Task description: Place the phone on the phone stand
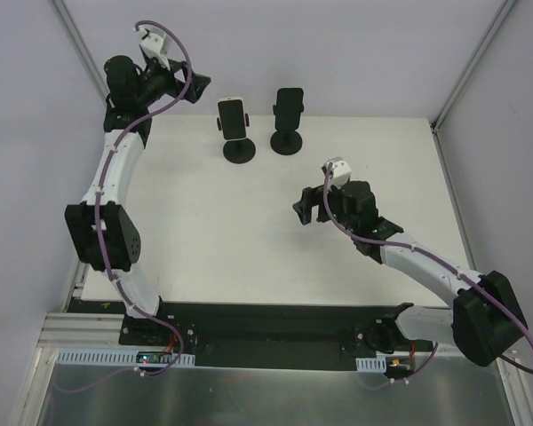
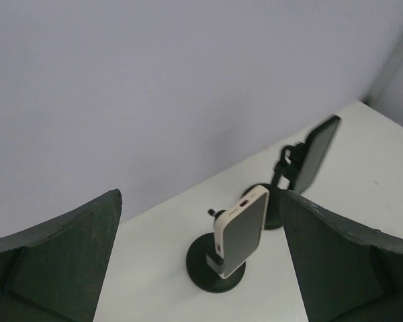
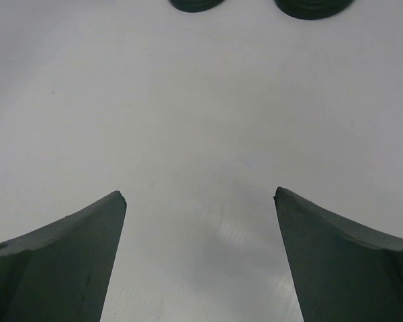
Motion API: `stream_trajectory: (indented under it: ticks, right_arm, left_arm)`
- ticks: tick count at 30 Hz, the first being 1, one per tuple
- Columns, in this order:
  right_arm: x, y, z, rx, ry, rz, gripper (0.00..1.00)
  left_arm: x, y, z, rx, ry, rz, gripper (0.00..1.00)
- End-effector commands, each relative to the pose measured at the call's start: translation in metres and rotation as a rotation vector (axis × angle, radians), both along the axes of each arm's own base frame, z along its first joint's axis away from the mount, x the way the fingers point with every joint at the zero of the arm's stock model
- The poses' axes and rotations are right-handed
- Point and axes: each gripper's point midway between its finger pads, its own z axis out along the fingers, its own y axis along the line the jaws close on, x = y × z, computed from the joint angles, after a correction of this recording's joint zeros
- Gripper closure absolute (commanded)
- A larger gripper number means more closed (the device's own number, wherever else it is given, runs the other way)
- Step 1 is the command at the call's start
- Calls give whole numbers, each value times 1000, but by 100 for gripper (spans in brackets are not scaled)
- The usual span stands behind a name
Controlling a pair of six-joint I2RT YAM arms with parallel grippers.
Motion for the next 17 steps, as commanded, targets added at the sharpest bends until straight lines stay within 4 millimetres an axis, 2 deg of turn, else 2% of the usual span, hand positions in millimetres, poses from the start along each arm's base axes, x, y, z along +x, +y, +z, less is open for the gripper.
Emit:
stream_trajectory:
  ticks: [1,2,4,5,6,7,9,10,11,12,13,14,15,16,17]
  right_arm:
    - [29,-68,22,-100,14,-432,4]
    - [25,-91,13,-163,58,-534,4]
    - [22,-102,24,-167,61,-599,3]
    - [16,-109,30,-162,62,-616,3]
    - [13,-108,36,-127,65,-624,2]
    - [9,-108,41,-105,65,-617,2]
    - [-4,-103,59,-22,56,-565,1]
    - [-11,-102,58,-8,59,-545,0]
    - [-24,-102,70,43,43,-508,0]
    - [-33,-101,71,71,39,-481,0]
    - [-43,-102,57,85,58,-465,0]
    - [-59,-102,69,158,24,-415,1]
    - [-67,-104,69,190,16,-401,3]
    - [-76,-106,71,218,7,-390,3]
    - [-92,-113,74,251,-4,-372,3]
  left_arm:
    - [-24,90,39,-151,50,653,1]
    - [-30,89,40,-140,59,747,1]
    - [-53,80,46,-187,120,774,1]
    - [-61,72,46,-276,166,747,1]
    - [-72,50,43,-306,200,656,2]
    - [-90,38,33,-314,236,601,4]
    - [-114,10,17,-300,276,519,4]
    - [-142,-16,-1,-269,307,435,4]
    - [-157,-27,-11,-254,319,392,4]
    - [-172,-37,-19,-248,337,345,4]
    - [-205,-58,-35,-232,367,231,4]
    - [-221,-65,-38,-226,365,176,5]
    - [-239,-73,-41,-221,365,117,5]
    - [-266,-74,-41,-226,344,64,5]
    - [-285,-82,-40,-234,341,5,3]
